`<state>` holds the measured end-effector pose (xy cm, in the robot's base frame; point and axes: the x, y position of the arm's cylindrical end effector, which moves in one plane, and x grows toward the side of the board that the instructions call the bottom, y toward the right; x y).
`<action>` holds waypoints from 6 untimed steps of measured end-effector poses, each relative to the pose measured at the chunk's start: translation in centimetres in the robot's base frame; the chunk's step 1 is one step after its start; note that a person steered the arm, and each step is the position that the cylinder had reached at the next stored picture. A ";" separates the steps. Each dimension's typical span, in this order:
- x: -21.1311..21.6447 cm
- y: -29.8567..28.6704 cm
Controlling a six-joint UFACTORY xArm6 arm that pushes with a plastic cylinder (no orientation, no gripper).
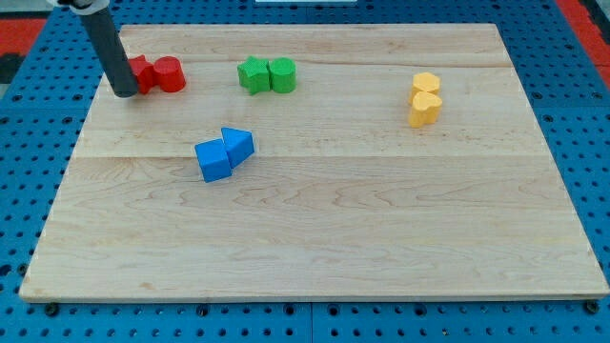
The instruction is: Move the green star diagonally below left to the red star
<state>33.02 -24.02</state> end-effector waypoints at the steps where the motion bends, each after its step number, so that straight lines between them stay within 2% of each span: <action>1: -0.8 0.0; 2: 0.9 1.4; 3: 3.1 5.4; 5: 2.2 13.8; 6: 2.2 12.9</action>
<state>35.25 -11.15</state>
